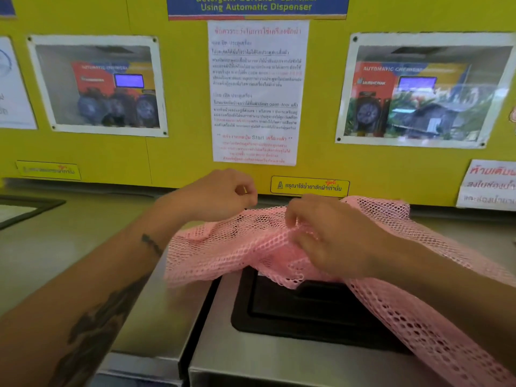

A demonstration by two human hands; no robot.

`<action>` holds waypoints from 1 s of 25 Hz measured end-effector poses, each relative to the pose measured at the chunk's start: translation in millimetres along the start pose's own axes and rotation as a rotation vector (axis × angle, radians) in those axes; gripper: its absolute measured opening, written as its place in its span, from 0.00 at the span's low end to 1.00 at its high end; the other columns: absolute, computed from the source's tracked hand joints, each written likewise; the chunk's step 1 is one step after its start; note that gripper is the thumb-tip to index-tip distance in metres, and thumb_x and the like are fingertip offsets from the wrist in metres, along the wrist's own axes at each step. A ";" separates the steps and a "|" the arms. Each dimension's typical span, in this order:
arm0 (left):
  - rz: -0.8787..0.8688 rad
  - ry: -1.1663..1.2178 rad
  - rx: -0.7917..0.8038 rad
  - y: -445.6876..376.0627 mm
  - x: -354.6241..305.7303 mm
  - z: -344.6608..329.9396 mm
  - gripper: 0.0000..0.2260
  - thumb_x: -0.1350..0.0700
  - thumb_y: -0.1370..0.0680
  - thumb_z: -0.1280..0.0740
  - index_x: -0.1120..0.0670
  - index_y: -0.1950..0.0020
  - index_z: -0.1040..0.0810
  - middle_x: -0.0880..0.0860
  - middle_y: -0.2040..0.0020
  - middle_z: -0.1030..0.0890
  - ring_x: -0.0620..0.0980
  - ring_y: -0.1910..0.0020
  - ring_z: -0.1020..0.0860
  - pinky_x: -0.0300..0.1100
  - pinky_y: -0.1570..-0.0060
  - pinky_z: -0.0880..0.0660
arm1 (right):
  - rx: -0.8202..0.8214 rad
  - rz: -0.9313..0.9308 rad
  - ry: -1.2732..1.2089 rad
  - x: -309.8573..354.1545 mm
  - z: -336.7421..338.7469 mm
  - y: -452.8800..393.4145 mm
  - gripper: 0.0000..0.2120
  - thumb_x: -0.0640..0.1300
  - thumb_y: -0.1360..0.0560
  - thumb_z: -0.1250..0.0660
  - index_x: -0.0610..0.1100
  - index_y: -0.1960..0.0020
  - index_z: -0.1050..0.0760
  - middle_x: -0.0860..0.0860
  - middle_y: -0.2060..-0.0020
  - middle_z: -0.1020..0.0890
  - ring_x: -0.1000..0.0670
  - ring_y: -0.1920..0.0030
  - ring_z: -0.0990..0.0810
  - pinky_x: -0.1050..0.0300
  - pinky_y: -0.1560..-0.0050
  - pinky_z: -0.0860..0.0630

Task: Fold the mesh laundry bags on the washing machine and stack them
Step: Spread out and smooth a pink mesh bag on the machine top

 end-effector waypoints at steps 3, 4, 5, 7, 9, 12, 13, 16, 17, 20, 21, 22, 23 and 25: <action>0.032 -0.008 0.335 29.3 -11.9 -19.3 0.08 0.43 0.25 0.31 0.43 0.49 0.22 0.46 0.54 0.18 0.44 0.56 0.19 0.45 0.54 0.24 | 0.383 -0.036 -0.062 7.6 -34.6 10.4 0.16 0.58 0.28 0.33 0.56 0.43 0.29 0.56 0.51 0.23 0.51 0.50 0.24 0.50 0.49 0.25; 0.076 -0.065 0.447 39.4 -8.0 -27.2 0.13 0.42 0.27 0.29 0.42 0.45 0.23 0.45 0.52 0.18 0.43 0.55 0.19 0.44 0.53 0.25 | 0.437 -0.067 -0.068 4.4 -40.8 11.8 0.16 0.57 0.28 0.32 0.55 0.43 0.28 0.56 0.53 0.23 0.51 0.51 0.23 0.51 0.51 0.24; 0.122 -0.155 0.530 47.8 -0.9 -34.4 0.18 0.42 0.29 0.26 0.41 0.42 0.24 0.44 0.50 0.19 0.42 0.53 0.20 0.44 0.51 0.26 | 0.422 -0.060 -0.054 3.6 -42.0 9.6 0.12 0.53 0.28 0.32 0.52 0.46 0.26 0.55 0.56 0.21 0.50 0.54 0.22 0.51 0.53 0.23; 0.142 -0.345 0.575 53.0 12.8 -46.3 0.17 0.44 0.30 0.26 0.41 0.44 0.24 0.44 0.49 0.20 0.45 0.50 0.21 0.48 0.47 0.25 | 0.297 -0.021 -0.022 3.0 -33.4 -1.6 0.07 0.47 0.25 0.34 0.44 0.57 0.23 0.51 0.63 0.19 0.50 0.61 0.21 0.51 0.58 0.22; 0.044 -0.425 0.396 39.1 15.6 -40.9 0.04 0.50 0.26 0.31 0.47 0.53 0.22 0.48 0.52 0.19 0.52 0.52 0.21 0.51 0.49 0.23 | 0.279 -0.085 -0.201 -0.9 -26.0 -10.3 0.15 0.47 0.23 0.36 0.39 0.64 0.28 0.49 0.69 0.24 0.51 0.69 0.27 0.52 0.65 0.27; 0.017 -0.247 -0.024 16.5 21.3 1.4 0.07 0.55 0.23 0.36 0.55 0.55 0.20 0.55 0.54 0.20 0.57 0.51 0.22 0.52 0.52 0.26 | 0.270 -0.254 -0.672 -9.9 -19.1 -16.8 0.16 0.53 0.23 0.36 0.42 0.62 0.24 0.47 0.64 0.25 0.49 0.63 0.28 0.44 0.59 0.27; 0.014 -0.223 -0.124 12.9 23.7 11.7 0.06 0.56 0.23 0.35 0.54 0.54 0.19 0.54 0.54 0.22 0.56 0.51 0.23 0.52 0.51 0.26 | 0.224 -0.241 -0.582 -10.2 -14.3 -16.9 0.12 0.54 0.22 0.36 0.47 0.57 0.21 0.48 0.59 0.22 0.49 0.58 0.24 0.45 0.54 0.26; 0.016 -0.237 -0.278 10.3 29.4 14.5 0.03 0.53 0.25 0.32 0.44 0.56 0.22 0.46 0.55 0.30 0.51 0.51 0.27 0.52 0.48 0.27 | -0.037 -0.028 -0.034 12.3 3.2 -3.2 0.14 0.49 0.23 0.38 0.55 0.38 0.28 0.54 0.43 0.25 0.51 0.41 0.26 0.50 0.38 0.29; 0.032 -0.227 -0.269 10.6 32.0 7.9 0.04 0.51 0.26 0.30 0.42 0.57 0.24 0.44 0.56 0.31 0.50 0.52 0.28 0.52 0.48 0.27 | -0.042 0.068 0.021 35.1 6.0 5.8 0.17 0.49 0.24 0.39 0.56 0.35 0.30 0.54 0.42 0.26 0.51 0.39 0.29 0.51 0.37 0.31; 0.095 -0.288 -0.171 8.2 42.0 -12.3 0.07 0.45 0.27 0.28 0.41 0.58 0.26 0.42 0.56 0.31 0.48 0.52 0.29 0.49 0.47 0.31 | 0.190 0.130 0.227 70.2 -24.2 17.5 0.20 0.59 0.24 0.47 0.52 0.40 0.25 0.51 0.45 0.26 0.50 0.43 0.31 0.44 0.35 0.36; 0.106 -0.312 -0.141 7.9 43.9 -15.6 0.07 0.44 0.27 0.28 0.41 0.57 0.25 0.42 0.56 0.31 0.48 0.52 0.29 0.50 0.46 0.32 | 0.283 0.092 0.280 72.3 -37.0 17.7 0.21 0.62 0.24 0.48 0.50 0.45 0.25 0.50 0.47 0.25 0.50 0.45 0.31 0.42 0.34 0.37; 0.108 -0.306 -0.119 8.0 45.1 -17.6 0.06 0.43 0.27 0.29 0.41 0.58 0.25 0.42 0.56 0.31 0.48 0.51 0.28 0.50 0.45 0.33 | 0.339 0.066 0.299 74.3 -45.3 15.8 0.18 0.61 0.24 0.45 0.49 0.50 0.26 0.50 0.51 0.25 0.49 0.49 0.31 0.41 0.36 0.37; 0.100 -0.279 -0.114 8.3 45.6 -17.5 0.05 0.44 0.26 0.29 0.40 0.58 0.25 0.43 0.55 0.30 0.48 0.50 0.28 0.51 0.44 0.33 | 0.367 0.069 0.266 76.4 -50.6 12.6 0.11 0.56 0.25 0.41 0.50 0.56 0.29 0.50 0.55 0.26 0.48 0.52 0.30 0.42 0.39 0.34; 0.043 -0.207 -0.189 9.7 42.9 -8.9 0.04 0.46 0.25 0.30 0.40 0.59 0.23 0.44 0.55 0.29 0.48 0.49 0.28 0.50 0.44 0.33 | 0.386 0.136 0.043 85.2 -52.7 7.4 0.08 0.46 0.25 0.37 0.49 0.62 0.30 0.49 0.63 0.25 0.45 0.59 0.27 0.46 0.49 0.28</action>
Point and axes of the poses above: each hand's wrist, its own y-axis away from the middle knuckle, its own z-axis out of the back of the hand, x = y × z, the point moved 9 cm from there along -y, towards the middle knuckle
